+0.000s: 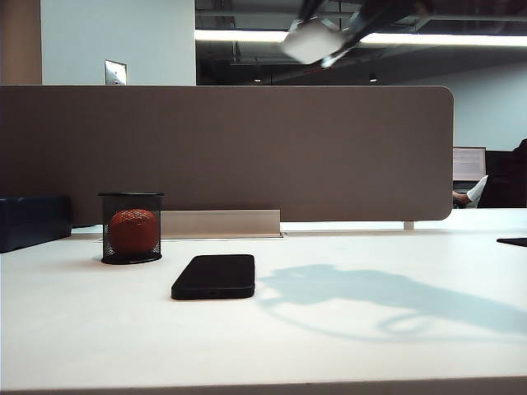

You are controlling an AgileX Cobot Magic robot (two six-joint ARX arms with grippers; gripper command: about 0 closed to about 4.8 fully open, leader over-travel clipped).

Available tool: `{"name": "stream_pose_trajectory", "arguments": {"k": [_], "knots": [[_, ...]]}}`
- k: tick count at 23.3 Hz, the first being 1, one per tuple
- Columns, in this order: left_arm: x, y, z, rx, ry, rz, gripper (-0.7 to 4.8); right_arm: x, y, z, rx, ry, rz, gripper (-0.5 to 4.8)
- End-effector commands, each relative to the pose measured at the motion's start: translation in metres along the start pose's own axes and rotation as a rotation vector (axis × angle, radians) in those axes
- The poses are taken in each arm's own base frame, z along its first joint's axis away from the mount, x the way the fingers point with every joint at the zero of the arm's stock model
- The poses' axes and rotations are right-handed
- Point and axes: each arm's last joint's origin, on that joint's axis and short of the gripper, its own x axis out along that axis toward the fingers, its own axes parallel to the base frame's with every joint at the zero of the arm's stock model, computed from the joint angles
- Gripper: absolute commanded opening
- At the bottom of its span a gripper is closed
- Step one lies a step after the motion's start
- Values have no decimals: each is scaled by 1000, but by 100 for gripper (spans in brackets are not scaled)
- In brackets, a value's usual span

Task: Find the wireless headphone case on the desktop and place it on the left side of the phone.

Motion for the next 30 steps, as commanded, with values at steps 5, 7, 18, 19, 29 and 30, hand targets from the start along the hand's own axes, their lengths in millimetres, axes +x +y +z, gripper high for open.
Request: {"name": "stream_pose_trajectory", "arguments": {"k": [5, 7, 18, 19, 29, 30], "knots": [[0, 0, 2, 6, -14, -2, -5, 45, 10, -9, 10, -98, 33, 228], [0, 0, 2, 6, -14, -3, -5, 58, 11, -11, 15, -97, 44, 228], [0, 0, 2, 6, -15, -2, -5, 173, 22, -23, 4, -47, 118, 228], [0, 0, 2, 6, -14, -2, -5, 180, 22, -25, 0, -46, 121, 228], [0, 0, 2, 5, -12, -6, -5, 250, 11, -36, 26, -101, 144, 228], [0, 0, 1, 5, -8, -5, -5, 255, 9, -38, 41, -104, 146, 228]]}}
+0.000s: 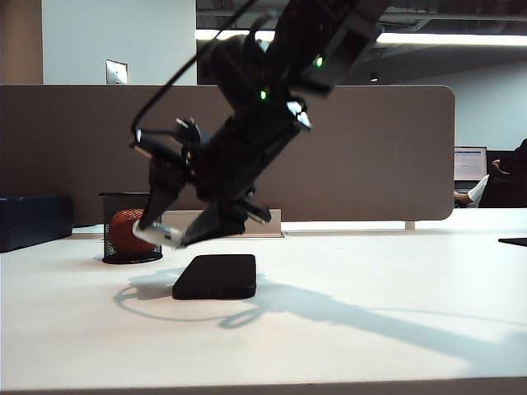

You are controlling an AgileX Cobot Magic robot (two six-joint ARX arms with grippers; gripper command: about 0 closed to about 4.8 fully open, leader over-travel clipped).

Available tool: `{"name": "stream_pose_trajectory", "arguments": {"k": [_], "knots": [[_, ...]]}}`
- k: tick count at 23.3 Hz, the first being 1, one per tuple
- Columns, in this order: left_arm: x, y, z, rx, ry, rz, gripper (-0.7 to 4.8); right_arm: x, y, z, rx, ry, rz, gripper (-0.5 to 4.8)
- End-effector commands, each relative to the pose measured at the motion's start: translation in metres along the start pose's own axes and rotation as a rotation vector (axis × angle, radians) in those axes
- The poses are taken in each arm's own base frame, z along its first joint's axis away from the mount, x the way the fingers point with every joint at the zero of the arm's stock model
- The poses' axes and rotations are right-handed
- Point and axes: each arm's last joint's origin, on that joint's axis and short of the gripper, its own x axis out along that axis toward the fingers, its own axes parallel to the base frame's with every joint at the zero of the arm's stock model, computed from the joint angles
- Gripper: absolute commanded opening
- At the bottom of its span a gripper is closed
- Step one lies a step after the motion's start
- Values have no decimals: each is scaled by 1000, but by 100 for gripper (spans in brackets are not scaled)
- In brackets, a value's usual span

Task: Find the wireless headphone case on the desktop and place it on the left side of the phone.

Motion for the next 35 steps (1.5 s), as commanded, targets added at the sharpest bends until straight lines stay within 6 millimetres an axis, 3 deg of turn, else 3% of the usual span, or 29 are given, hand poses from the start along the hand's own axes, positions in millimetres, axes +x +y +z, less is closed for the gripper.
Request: {"name": "stream_pose_trajectory", "arguments": {"k": [1, 13, 16, 22, 28, 30, 35], "knots": [[0, 0, 1, 4, -7, -5, -5, 8, -1, 1, 11, -40, 21, 228], [0, 0, 1, 5, -6, -5, -5, 26, -11, -10, 21, -11, 10, 232], [0, 0, 1, 5, -6, -5, -5, 26, -8, -8, 12, -33, 30, 279], [0, 0, 1, 5, -6, -5, -5, 26, -7, -8, 11, -28, 48, 279], [0, 0, 1, 5, -6, -5, -5, 22, -6, -5, 9, -35, 52, 267], [0, 0, 1, 5, -6, -5, -5, 17, -4, -3, 11, -35, 51, 236], [0, 0, 1, 5, -6, -5, -5, -9, -4, 18, 1, -108, 47, 205]]}}
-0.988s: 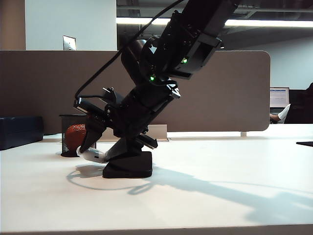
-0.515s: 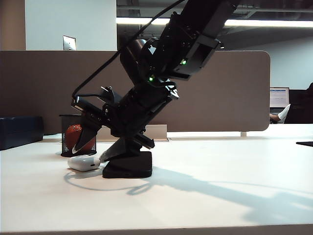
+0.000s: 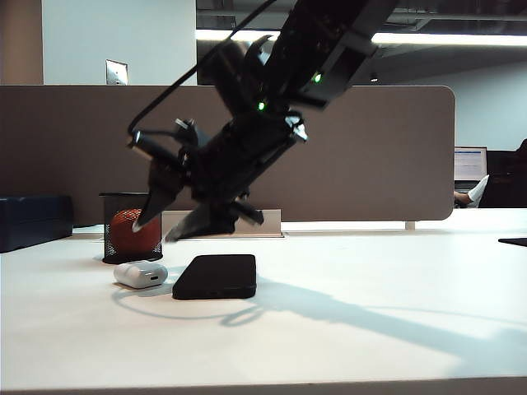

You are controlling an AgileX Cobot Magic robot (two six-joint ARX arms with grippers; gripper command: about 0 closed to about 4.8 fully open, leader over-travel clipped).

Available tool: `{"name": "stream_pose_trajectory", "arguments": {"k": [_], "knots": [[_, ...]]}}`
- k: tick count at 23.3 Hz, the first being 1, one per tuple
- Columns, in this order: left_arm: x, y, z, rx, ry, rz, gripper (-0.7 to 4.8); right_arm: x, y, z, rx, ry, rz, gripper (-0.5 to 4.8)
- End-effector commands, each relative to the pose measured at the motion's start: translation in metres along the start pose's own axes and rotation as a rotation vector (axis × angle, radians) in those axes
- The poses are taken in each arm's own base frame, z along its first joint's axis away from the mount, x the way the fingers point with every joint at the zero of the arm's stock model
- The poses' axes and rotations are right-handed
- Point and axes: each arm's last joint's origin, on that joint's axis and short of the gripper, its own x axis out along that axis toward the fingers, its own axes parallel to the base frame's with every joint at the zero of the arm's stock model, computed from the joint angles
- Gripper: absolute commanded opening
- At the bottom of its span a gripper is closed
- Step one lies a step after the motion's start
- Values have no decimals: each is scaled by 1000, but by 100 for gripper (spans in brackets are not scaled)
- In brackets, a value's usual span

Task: Find the wireless headphone case on the desktop and place it on the left side of the phone.

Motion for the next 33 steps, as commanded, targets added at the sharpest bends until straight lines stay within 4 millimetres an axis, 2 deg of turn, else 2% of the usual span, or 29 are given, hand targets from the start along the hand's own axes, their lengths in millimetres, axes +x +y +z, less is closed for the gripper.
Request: {"name": "stream_pose_trajectory", "arguments": {"k": [1, 3, 6, 7, 8, 9, 12, 15, 17, 22, 24, 28, 31, 33], "knots": [[0, 0, 2, 5, -13, -5, -5, -18, 1, 17, -12, -63, 3, 197], [0, 0, 2, 5, -13, -5, -5, -33, -4, 27, -4, -80, -15, 143], [0, 0, 2, 5, -13, -5, -5, -53, -10, 37, -7, -82, -50, 122], [0, 0, 2, 5, -13, -5, -5, -66, -13, 41, -18, -78, -70, 54], [0, 0, 2, 5, -13, -5, -5, -75, -15, 44, -33, -75, -85, 8], [0, 0, 2, 5, -13, -5, -5, -90, -16, 49, -65, -78, -111, -9], [0, 0, 2, 5, -13, -5, -5, -128, -13, 60, -152, -112, -231, -9], [0, 0, 2, 5, -12, -5, -5, -177, -3, 70, -239, -176, -326, -9], [0, 0, 2, 5, -11, -5, -5, -200, 1, 74, -257, -213, -355, -9], [0, 0, 2, 5, -11, -5, -5, -276, 9, 78, -303, -336, -455, -9], [0, 0, 2, 5, -10, -5, -5, -305, 8, 75, -300, -368, -504, -9], [0, 0, 0, 3, 1, -5, -5, -343, 6, 65, -302, -381, -587, -9], [0, 0, 0, 3, 8, -4, -5, -384, 6, 49, -280, -421, -676, -9], [0, 0, 0, 3, 8, -5, -5, -403, 8, 34, -266, -466, -708, -9]]}}
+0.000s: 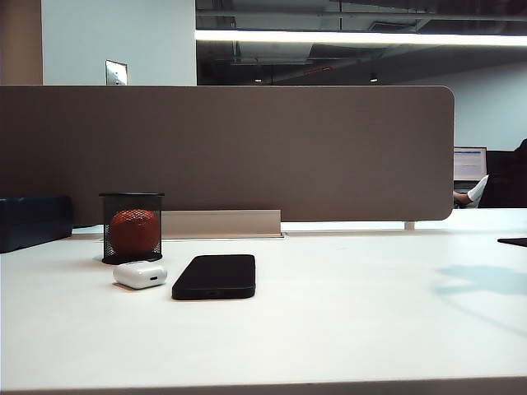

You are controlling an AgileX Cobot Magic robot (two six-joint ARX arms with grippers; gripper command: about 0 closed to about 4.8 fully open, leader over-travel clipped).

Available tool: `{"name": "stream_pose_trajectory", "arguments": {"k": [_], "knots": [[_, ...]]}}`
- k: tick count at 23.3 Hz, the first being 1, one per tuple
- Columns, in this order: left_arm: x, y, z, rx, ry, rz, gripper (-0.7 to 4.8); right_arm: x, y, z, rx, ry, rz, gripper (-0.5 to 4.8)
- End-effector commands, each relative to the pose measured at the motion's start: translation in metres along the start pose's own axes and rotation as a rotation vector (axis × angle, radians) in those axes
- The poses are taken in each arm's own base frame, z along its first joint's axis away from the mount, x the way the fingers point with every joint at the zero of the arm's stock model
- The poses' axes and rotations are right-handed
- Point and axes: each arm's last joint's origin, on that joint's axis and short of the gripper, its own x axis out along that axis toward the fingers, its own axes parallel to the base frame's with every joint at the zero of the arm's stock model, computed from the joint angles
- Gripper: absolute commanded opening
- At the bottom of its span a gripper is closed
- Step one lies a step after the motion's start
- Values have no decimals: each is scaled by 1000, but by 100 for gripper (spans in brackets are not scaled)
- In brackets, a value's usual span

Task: Find the wireless headphone case on the desktop and place it on the left side of the phone.

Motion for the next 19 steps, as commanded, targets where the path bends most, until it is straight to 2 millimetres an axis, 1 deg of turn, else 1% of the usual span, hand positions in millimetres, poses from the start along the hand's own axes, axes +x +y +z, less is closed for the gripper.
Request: {"name": "stream_pose_trajectory", "arguments": {"k": [1, 3, 5, 6, 7, 8, 10, 12, 15, 19], "knots": [[0, 0, 1, 5, -9, -5, -5, -34, -14, -12, 20, -51, -68, -9], [0, 0, 1, 5, -9, -5, -5, -45, -17, -22, 31, -58, -103, -9], [0, 0, 1, 5, -9, -5, -5, -54, -17, -38, 41, -60, -131, -9], [0, 0, 1, 5, -9, -5, -5, -57, -15, -50, 50, -68, -138, -9], [0, 0, 1, 5, -9, -5, -5, -58, -13, -59, 57, -77, -139, -9], [0, 0, 1, 5, -9, -5, -5, -59, -11, -73, 73, -92, -142, -9], [0, 0, 1, 5, -9, -5, -5, -60, -8, -89, 95, -116, -144, -9], [0, 0, 1, 5, -9, -6, -5, -59, -5, -117, 143, -166, -193, -9], [0, 0, 1, 5, -9, -5, -5, -59, -2, -137, 142, -187, -232, -9], [0, 0, 2, 5, -10, -6, -5, -57, 2, -158, 137, -184, -190, -9]]}}
